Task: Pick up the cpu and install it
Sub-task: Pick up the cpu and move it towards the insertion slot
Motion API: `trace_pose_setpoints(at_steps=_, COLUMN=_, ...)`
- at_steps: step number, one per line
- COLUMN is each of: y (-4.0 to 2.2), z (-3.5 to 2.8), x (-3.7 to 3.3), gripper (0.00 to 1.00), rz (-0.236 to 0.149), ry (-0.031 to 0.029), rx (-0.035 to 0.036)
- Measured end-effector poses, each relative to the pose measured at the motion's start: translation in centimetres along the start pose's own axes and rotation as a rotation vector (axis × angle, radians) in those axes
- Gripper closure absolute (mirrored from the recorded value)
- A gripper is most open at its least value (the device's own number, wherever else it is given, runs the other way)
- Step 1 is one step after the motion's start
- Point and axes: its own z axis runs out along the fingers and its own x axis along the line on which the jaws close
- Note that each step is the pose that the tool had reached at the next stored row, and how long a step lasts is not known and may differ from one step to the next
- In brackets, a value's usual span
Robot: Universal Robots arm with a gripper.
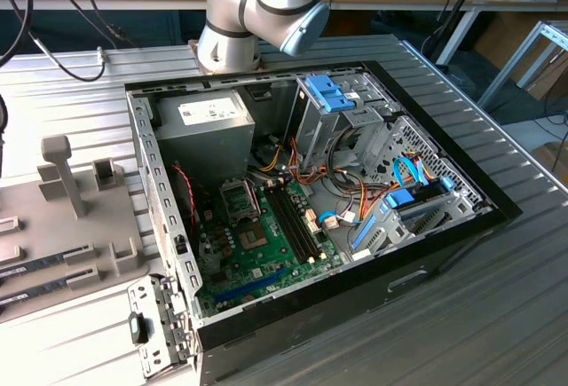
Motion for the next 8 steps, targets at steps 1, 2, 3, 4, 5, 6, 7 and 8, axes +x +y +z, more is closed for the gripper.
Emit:
trace_pose_setpoints(at_steps=1, y=0.0, z=-0.04, x=0.0, gripper=0.53, rz=0.0, ry=-0.0001, rx=-0.0002)
trace_pose_setpoints(at_steps=2, y=0.01, z=-0.05, x=0.0, gripper=0.53, rz=0.0, ry=-0.0002, rx=-0.0003)
trace_pose_setpoints(at_steps=3, y=0.01, z=-0.07, x=0.0, gripper=0.53, rz=0.0, ry=-0.0001, rx=-0.0003)
trace_pose_setpoints(at_steps=4, y=0.01, z=-0.09, x=0.0, gripper=0.53, rz=0.0, ry=-0.0001, rx=-0.0003)
trace_pose_setpoints(at_steps=5, y=0.01, z=-0.11, x=0.0, gripper=0.53, rz=0.0, ry=-0.0001, rx=-0.0003)
trace_pose_setpoints(at_steps=6, y=0.01, z=-0.13, x=0.0, gripper=0.53, rz=0.0, ry=-0.0001, rx=-0.0003)
trace_pose_setpoints(at_steps=7, y=0.02, z=-0.15, x=0.0, gripper=0.53, rz=0.0, ry=-0.0001, rx=-0.0003)
trace_pose_setpoints(at_steps=8, y=0.02, z=-0.19, x=0.0, gripper=0.53, rz=0.0, ry=0.0, rx=-0.0002)
